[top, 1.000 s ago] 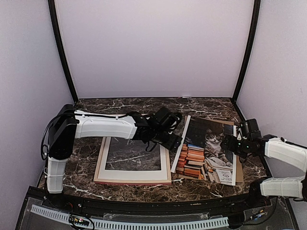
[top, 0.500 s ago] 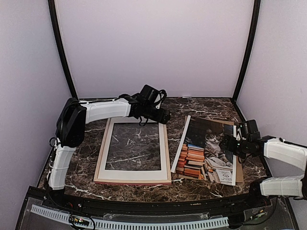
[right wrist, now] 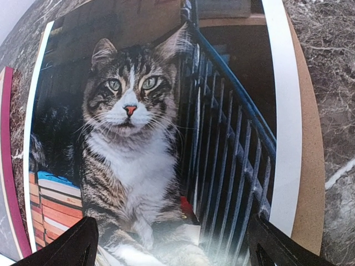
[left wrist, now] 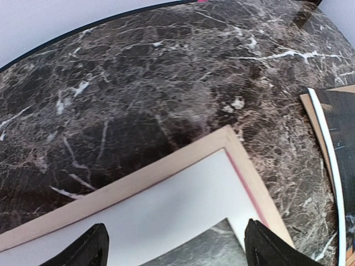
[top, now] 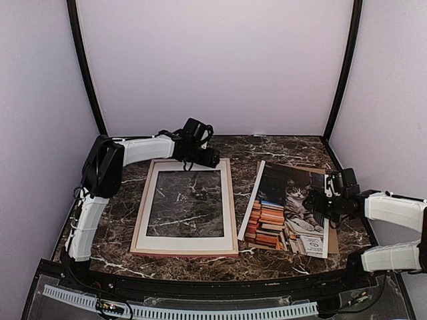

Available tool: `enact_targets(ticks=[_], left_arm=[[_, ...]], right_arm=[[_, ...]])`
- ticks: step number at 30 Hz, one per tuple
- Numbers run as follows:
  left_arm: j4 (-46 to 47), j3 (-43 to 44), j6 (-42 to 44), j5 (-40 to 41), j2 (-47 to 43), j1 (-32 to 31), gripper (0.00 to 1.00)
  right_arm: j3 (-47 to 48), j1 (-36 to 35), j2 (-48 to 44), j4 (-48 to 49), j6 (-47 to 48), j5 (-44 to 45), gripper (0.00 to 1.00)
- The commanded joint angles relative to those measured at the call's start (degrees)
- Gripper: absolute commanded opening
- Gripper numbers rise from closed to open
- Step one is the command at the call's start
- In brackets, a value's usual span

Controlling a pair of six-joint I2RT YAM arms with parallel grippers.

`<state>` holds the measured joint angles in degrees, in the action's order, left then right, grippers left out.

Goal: Put the photo into the frame
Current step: Press the mat board against the glass panel.

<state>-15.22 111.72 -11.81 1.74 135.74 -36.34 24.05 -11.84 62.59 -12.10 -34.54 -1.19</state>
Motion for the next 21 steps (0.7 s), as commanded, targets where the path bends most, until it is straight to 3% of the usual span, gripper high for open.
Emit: enact_targets(ticks=[1, 16, 21], left_arm=[[-2.92, -1.64, -1.16, 2.03, -2.11, 1.67, 0.87], [-0.67, -10.59, -2.22, 2.67, -5.45, 5.89, 0.87], [2.72, -12.88, -1.97, -0.46, -7.94, 5.93, 0.87]], right_arm=[[-0.59, 0.32, 0.69, 2.75, 0.27, -1.27, 0.95], [-0.81, 0.37, 0.54, 2.52, 0.44, -1.45, 0.95], [-0.61, 0.32, 1.16, 2.79, 0.4, -1.68, 0.95]])
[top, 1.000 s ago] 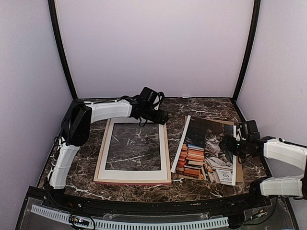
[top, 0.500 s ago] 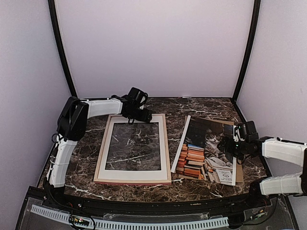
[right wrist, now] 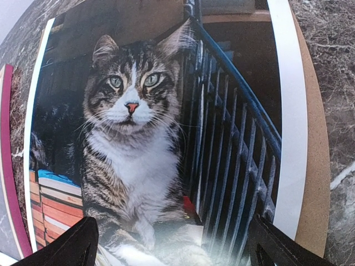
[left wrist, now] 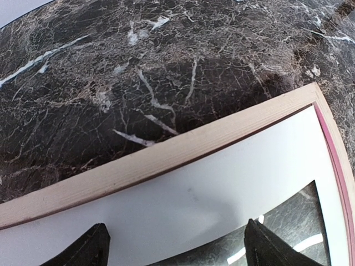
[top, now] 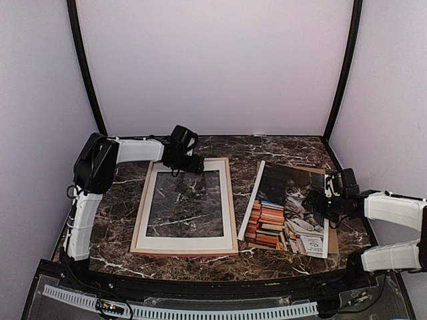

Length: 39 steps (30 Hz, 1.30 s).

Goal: Put the photo into the frame
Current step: Press the mat board against the glass panel, then pick up the photo from the backboard.

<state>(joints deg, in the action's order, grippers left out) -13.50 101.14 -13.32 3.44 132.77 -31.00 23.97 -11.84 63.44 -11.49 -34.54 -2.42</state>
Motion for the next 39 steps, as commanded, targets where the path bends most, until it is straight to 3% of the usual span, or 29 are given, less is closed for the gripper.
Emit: enact_targets(ticks=[1, 7, 17, 39], left_arm=[[1.27, -2.65, -0.41, -2.59, -5.33, 0.59, 0.87], [3.0, -3.54, -0.11, -6.82, -8.34, 0.53, 0.87], [3.81, -4.59, 0.89, -6.98, -11.44, 0.51, 0.87], [5.21, 0.5, 2.22, -12.69, -6.8, -5.45, 0.87]], right_arm=[[-0.44, 0.32, 0.38, 2.19, 0.44, -0.55, 0.95], [0.03, 0.38, 0.59, 2.16, 0.57, -0.74, 0.95], [0.46, 0.32, 1.23, 2.21, 0.71, -0.91, 0.95], [-0.22, 0.32, 1.52, 2.24, 0.3, -1.45, 0.95]])
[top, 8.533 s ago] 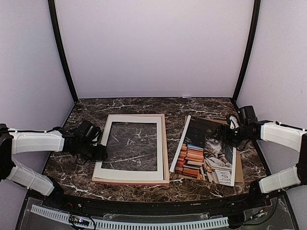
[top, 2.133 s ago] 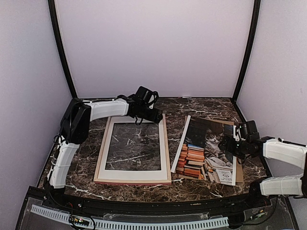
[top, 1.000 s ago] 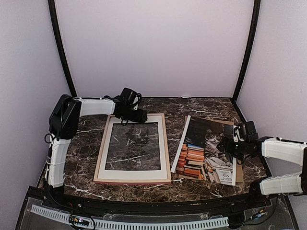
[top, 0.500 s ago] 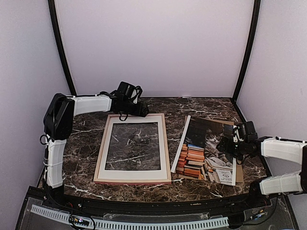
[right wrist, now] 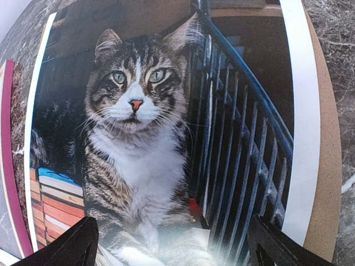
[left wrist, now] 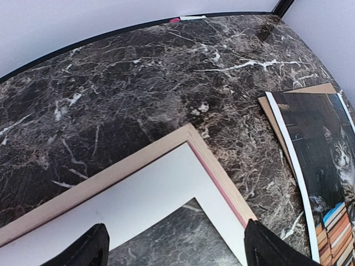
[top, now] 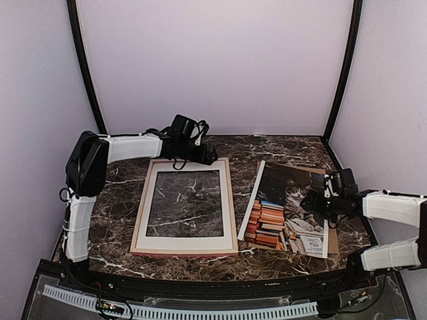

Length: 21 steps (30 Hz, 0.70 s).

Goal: Put the photo into the frame
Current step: Pick up the photo from the backboard.

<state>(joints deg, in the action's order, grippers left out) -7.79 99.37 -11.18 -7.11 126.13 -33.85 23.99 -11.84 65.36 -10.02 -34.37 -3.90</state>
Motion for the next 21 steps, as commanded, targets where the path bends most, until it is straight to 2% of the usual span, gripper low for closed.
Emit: enact_targets(ticks=[1, 6, 11, 21], left_arm=[[-0.85, 3.01, 0.0, -2.39, -0.33, -3.28, 0.87], [-2.28, 5.28, -1.85, -3.45, -0.31, -9.33, 0.87], [-1.33, 3.69, -5.03, -4.03, -0.27, -14.16, 0.86], [-0.85, 1.81, -8.98, -3.47, 2.35, -18.58, 0.81]], right_arm=[[-0.19, 0.32, -0.51, 0.24, -0.16, 0.63, 0.95], [0.45, 0.32, -1.54, -3.01, -0.21, 6.29, 0.95], [1.45, 0.49, -5.07, -5.84, -0.28, 10.77, 0.95], [0.45, 1.64, -8.09, -7.51, -2.23, 12.4, 0.95]])
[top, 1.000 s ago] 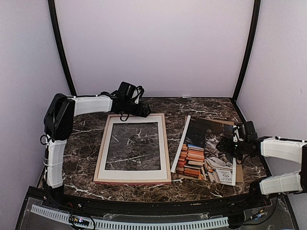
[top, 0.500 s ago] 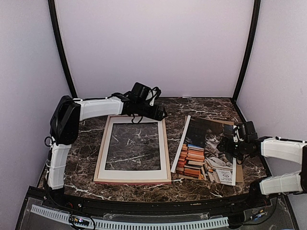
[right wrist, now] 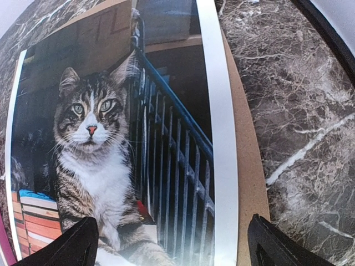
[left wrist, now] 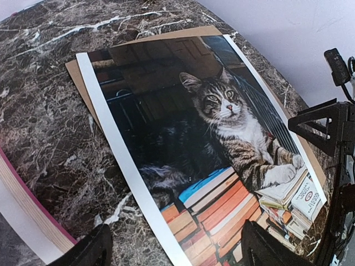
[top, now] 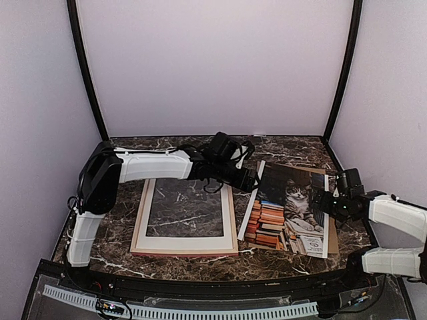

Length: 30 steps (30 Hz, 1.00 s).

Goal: Put the photo into the frame
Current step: Pick up the photo from the backboard.

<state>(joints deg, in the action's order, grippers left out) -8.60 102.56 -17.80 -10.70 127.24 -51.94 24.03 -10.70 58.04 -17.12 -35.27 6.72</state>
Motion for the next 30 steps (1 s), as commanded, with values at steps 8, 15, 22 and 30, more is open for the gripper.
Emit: enact_targets(ticks=[8, 15, 22, 30], left_arm=[[0.14, -1.06, -3.15, -0.23, 4.22, -1.66, 0.77], [-0.55, 0.0, -4.03, -0.8, 7.1, -1.78, 0.72], [-2.17, 1.97, -5.21, -1.97, 9.02, -2.0, 0.65], [-2.26, 1.68, -10.02, -5.07, 9.33, -2.15, 0.58]], right_arm=[[-0.68, 0.61, 0.54, 1.05, -1.49, -0.73, 0.94], [-1.81, 0.59, 1.14, 2.17, -2.09, -1.44, 0.92], [-2.79, 0.59, 3.21, 4.41, -2.09, -3.06, 0.9], [-3.88, 0.59, 4.29, 6.98, -2.59, -6.54, 0.85]])
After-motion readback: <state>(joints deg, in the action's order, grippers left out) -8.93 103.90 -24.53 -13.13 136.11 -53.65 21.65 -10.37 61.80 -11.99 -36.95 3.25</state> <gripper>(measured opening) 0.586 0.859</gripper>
